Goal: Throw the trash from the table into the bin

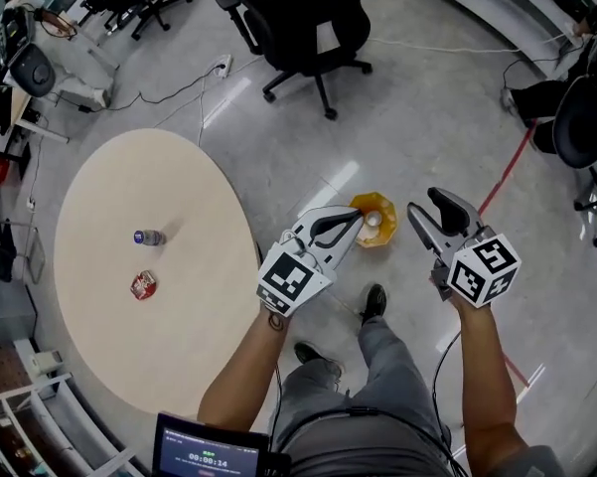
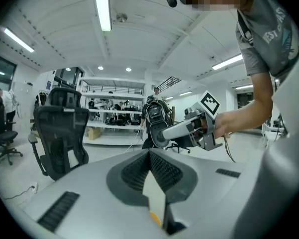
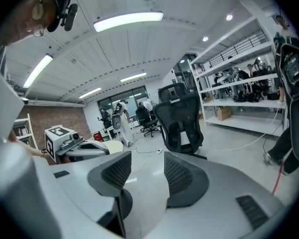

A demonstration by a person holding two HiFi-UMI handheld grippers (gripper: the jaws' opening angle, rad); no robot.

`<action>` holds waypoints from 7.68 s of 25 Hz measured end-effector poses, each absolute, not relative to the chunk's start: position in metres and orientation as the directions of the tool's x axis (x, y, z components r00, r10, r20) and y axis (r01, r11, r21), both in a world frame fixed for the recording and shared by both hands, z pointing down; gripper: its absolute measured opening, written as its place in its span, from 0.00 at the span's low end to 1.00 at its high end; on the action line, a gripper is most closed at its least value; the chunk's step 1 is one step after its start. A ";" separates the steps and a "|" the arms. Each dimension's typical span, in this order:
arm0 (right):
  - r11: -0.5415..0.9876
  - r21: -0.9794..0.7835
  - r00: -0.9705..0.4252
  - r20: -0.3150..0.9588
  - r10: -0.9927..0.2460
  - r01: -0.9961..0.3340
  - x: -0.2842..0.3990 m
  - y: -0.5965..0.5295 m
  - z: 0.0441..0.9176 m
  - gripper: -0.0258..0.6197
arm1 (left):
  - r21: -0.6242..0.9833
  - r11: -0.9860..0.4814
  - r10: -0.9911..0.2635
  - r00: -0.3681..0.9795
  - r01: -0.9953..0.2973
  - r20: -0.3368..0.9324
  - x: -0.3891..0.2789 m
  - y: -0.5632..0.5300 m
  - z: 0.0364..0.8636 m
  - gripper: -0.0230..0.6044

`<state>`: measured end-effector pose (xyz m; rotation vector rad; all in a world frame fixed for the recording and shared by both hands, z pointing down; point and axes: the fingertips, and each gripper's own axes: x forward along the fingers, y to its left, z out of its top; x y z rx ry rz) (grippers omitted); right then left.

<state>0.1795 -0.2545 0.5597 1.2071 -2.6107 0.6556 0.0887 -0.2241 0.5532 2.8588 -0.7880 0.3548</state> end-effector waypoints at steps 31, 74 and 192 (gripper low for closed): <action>0.727 0.103 -0.730 0.010 -0.683 -0.679 0.068 -0.051 0.205 0.05 | -0.260 -0.714 -0.631 0.758 -0.650 -0.161 -0.094 0.004 0.196 0.10; 0.965 0.156 -0.914 0.381 0.138 0.211 -0.449 0.085 0.328 0.16 | -0.231 -0.088 -0.993 0.102 -0.969 -0.050 -0.482 0.225 0.271 0.10; 0.851 -0.010 -0.840 0.161 -0.518 -0.526 0.075 0.007 0.257 0.56 | -0.343 -0.802 -0.521 0.854 -0.489 -0.001 0.014 0.006 0.253 0.10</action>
